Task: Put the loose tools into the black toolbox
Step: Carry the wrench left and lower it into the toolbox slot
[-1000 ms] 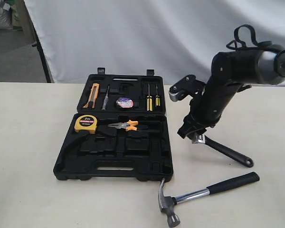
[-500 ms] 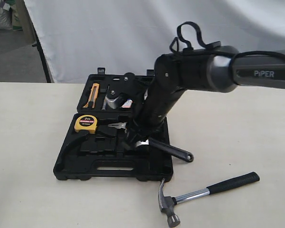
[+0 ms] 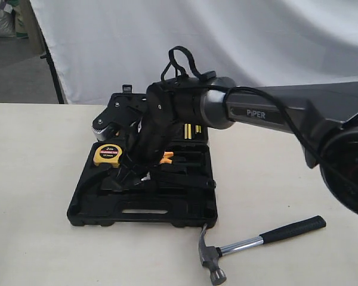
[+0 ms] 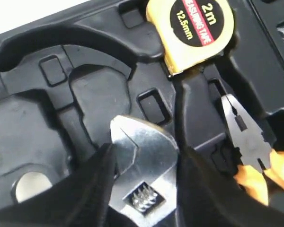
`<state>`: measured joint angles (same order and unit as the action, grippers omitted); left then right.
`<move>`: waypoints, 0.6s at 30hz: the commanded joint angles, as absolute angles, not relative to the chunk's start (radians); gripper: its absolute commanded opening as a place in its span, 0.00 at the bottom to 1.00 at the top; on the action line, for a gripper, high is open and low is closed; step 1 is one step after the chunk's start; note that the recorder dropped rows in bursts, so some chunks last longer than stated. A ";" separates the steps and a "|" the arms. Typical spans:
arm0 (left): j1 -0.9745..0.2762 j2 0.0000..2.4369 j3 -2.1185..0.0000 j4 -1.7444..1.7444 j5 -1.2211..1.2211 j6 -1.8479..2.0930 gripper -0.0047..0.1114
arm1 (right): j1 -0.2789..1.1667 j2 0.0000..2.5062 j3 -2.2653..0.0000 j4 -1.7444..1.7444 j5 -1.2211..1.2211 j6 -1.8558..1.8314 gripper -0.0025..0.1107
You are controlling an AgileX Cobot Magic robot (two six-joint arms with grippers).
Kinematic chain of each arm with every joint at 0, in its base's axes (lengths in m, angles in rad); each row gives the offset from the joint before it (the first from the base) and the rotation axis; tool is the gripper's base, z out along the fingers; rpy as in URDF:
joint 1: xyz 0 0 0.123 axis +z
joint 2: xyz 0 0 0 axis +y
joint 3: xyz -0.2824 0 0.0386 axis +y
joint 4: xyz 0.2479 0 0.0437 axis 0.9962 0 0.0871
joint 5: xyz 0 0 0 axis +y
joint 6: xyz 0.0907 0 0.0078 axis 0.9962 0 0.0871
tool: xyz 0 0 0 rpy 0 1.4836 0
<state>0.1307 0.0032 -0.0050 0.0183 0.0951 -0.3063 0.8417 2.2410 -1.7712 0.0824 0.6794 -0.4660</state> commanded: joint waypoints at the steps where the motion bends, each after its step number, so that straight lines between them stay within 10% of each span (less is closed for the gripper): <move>1: 0.156 0.000 -0.008 0.023 0.088 -0.311 0.05 | 0.846 2.261 -1.816 0.110 0.659 -0.461 0.02; 18: 0.156 0.000 -0.008 0.023 0.088 -0.311 0.05 | 0.863 2.283 -1.826 0.046 0.602 -0.548 0.02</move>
